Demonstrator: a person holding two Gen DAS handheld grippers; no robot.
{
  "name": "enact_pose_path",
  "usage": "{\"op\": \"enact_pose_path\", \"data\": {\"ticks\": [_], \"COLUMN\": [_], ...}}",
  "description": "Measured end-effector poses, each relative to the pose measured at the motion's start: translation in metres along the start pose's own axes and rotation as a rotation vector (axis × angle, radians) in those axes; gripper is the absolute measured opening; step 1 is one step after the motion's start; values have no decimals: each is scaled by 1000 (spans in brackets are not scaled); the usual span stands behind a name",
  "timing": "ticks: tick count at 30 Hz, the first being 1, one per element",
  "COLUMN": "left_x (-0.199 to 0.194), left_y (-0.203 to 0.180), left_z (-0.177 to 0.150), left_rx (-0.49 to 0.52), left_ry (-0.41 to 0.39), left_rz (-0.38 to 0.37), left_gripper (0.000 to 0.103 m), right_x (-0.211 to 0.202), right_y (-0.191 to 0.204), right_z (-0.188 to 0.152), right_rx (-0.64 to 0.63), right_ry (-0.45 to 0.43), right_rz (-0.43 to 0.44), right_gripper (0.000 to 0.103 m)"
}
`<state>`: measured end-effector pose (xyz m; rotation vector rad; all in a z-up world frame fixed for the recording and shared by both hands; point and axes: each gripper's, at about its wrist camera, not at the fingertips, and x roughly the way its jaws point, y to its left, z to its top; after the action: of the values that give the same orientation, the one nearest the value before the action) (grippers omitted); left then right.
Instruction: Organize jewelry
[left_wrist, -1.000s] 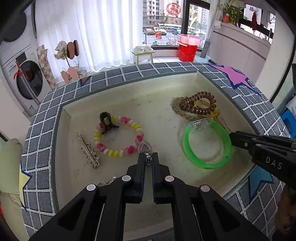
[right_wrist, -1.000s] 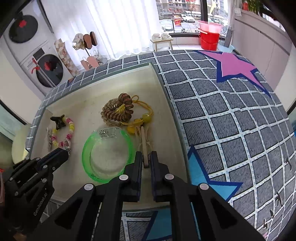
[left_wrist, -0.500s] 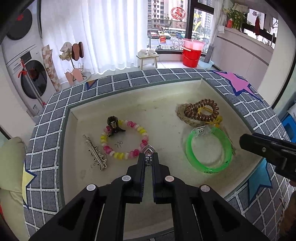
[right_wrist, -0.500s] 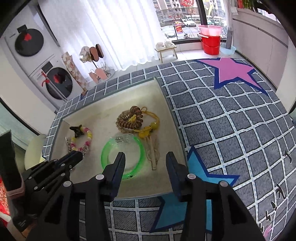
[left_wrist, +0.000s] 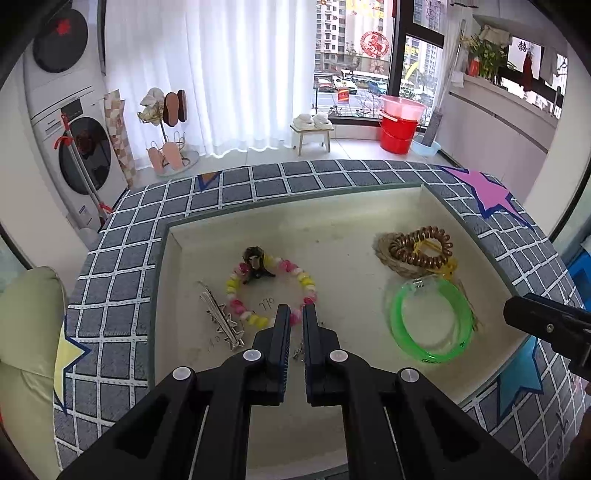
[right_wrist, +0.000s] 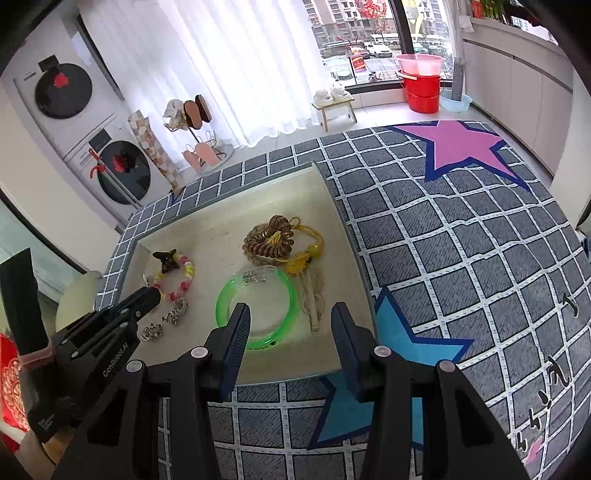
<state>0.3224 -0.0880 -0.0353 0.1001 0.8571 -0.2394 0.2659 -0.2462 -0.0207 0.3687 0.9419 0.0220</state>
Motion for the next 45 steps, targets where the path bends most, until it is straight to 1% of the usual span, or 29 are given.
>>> {"op": "enact_pose_path", "data": {"ticks": [4,5,6,7,8,12,13,14,15,16,18,23,27,30,34,37,45], "left_x": [0,0,-1,-2,-6,-5,-6,-6,-6,-7,-10,-15,-23,-31,-41,-47,-66], "left_y": [3,4,5,7,8,7,7,7,7,8,9,10,10,10,9,8,9], "left_z": [0,0,0,0,0,3,4,5,5,5,3,-2,-7,-12,-20,-26,-53], "left_rx": [-4,-6,-8,-16,-23,-3,-2,-3,-4,-4,-7,-10,-11,-10,1,7,3], "left_ry": [2,2,3,1,-38,-43,-47,-50,-50,-50,-51,-41,-48,-51,-55,-55,-38], "left_rz": [-3,-1,1,12,29,45,52,57,60,64,71,78,83,83,85,87,85], "left_gripper": [21,43,75,103,103,103,103,103,103,103,103,103,103,103,103,103,103], "right_x": [0,0,0,0,0,0,-1,-2,-4,-6,-13,-20,-24,-26,-23,-22,-27], "right_y": [0,1,1,1,1,3,4,5,7,9,11,13,16,17,16,17,22], "right_z": [0,-1,-1,-1,-1,-1,-2,-2,-2,-3,-5,-4,-6,-9,-16,-23,-46], "right_rx": [0,-1,-1,-1,-2,-6,-14,-22,-33,-38,-42,-47,-76,-90,-99,-114,-142], "right_ry": [3,3,4,4,3,2,-5,-12,-28,-45,-93,-136,-134,-119,-71,-51,-43], "right_rz": [-2,-2,-2,-1,0,-7,-11,-16,-23,-25,-19,-36,-53,-59,-65,-80,-90], "right_gripper": [49,49,49,49,49,49,52,58,81,96,103,103,103,103,103,103,103]}}
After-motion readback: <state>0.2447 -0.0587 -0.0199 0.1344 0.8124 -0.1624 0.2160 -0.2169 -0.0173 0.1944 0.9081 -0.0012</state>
